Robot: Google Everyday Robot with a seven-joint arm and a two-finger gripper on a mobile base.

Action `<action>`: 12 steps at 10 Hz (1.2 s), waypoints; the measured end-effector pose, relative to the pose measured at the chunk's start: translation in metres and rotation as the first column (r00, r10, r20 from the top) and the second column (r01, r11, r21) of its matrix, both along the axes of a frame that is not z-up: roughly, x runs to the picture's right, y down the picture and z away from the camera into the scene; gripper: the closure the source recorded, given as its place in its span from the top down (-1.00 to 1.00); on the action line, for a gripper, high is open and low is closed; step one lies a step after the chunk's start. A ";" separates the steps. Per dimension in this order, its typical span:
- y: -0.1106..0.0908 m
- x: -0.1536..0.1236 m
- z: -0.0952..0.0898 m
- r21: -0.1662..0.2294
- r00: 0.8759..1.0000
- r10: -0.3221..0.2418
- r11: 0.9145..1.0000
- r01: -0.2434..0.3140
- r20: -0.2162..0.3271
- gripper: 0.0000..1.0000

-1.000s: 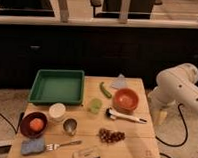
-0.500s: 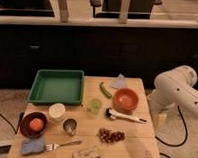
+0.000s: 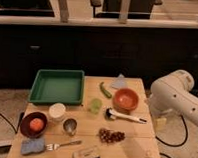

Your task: Place grapes in tray

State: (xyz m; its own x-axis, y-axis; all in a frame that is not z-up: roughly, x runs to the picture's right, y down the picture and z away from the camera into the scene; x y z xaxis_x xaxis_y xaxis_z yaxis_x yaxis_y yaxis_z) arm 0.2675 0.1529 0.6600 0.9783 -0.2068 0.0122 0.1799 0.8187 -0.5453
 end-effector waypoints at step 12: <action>0.039 -0.025 -0.006 0.013 0.984 -0.159 0.987 0.158 0.082 0.60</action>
